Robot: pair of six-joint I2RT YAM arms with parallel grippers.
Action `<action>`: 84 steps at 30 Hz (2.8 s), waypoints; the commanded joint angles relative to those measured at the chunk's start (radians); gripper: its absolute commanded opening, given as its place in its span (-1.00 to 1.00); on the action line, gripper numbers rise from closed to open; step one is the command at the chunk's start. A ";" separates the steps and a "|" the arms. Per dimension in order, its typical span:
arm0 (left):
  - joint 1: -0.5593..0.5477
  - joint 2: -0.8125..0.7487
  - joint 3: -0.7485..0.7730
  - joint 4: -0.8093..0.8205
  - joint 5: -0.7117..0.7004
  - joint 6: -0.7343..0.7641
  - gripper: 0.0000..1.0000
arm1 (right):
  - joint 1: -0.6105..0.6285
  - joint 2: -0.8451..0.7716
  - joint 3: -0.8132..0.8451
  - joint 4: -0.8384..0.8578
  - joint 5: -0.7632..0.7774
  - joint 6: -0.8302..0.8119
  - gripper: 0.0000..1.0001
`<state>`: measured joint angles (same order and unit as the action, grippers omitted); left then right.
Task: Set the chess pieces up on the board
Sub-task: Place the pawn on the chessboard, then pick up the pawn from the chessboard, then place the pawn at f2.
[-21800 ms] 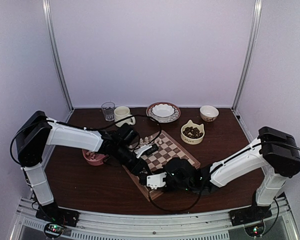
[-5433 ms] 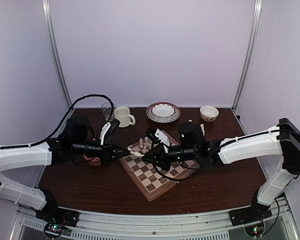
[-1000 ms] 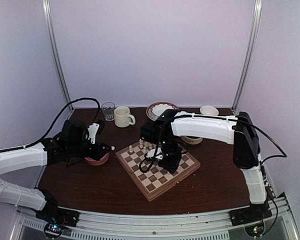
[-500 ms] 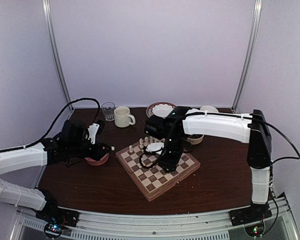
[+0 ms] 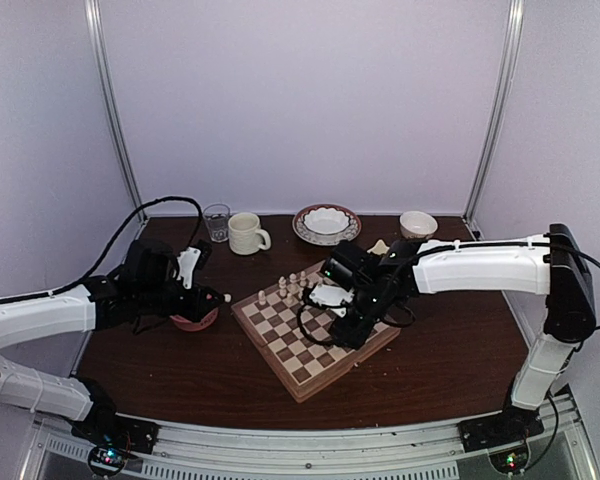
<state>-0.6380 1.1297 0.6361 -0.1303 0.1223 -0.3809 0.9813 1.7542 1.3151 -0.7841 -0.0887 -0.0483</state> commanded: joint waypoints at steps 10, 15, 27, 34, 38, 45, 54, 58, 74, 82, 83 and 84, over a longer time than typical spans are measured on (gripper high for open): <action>-0.003 0.013 0.023 0.045 0.035 0.023 -1.00 | -0.003 0.033 -0.005 0.071 -0.015 0.013 -0.17; -0.003 0.013 0.023 0.043 0.040 0.023 -1.00 | -0.004 0.055 0.002 0.067 0.006 0.013 -0.18; -0.003 0.012 0.025 0.041 0.052 0.019 -1.00 | -0.009 0.095 0.017 0.058 0.005 0.011 -0.45; -0.003 0.009 0.027 0.040 0.052 0.019 -1.00 | -0.009 0.095 0.020 0.054 -0.009 0.008 -0.84; -0.003 0.008 0.025 0.038 0.049 0.019 -1.00 | -0.010 0.053 0.010 0.072 0.011 0.014 -0.94; -0.003 -0.017 0.022 0.030 0.028 0.025 -1.00 | -0.023 -0.006 0.054 0.120 0.047 0.036 -0.98; -0.003 -0.014 0.019 0.039 0.035 0.022 -1.00 | -0.023 0.098 0.205 0.173 0.022 0.047 -0.98; -0.003 -0.014 0.017 0.039 0.033 0.022 -1.00 | -0.023 0.189 0.306 0.170 0.018 0.046 -0.98; -0.003 -0.016 0.022 0.032 0.030 0.022 -1.00 | -0.013 0.418 0.534 0.114 0.010 0.011 -0.96; -0.003 -0.016 0.023 0.028 0.020 0.025 -1.00 | -0.013 0.455 0.556 0.122 0.040 -0.003 -0.96; -0.003 -0.016 0.023 0.028 0.022 0.025 -1.00 | -0.013 0.457 0.559 0.124 0.045 -0.005 -0.95; -0.003 -0.014 0.023 0.028 0.021 0.025 -1.00 | -0.013 0.462 0.562 0.125 0.048 -0.006 -0.95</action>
<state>-0.6380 1.1267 0.6361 -0.1303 0.1551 -0.3717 0.9642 2.1891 1.8439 -0.6605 -0.0803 -0.0414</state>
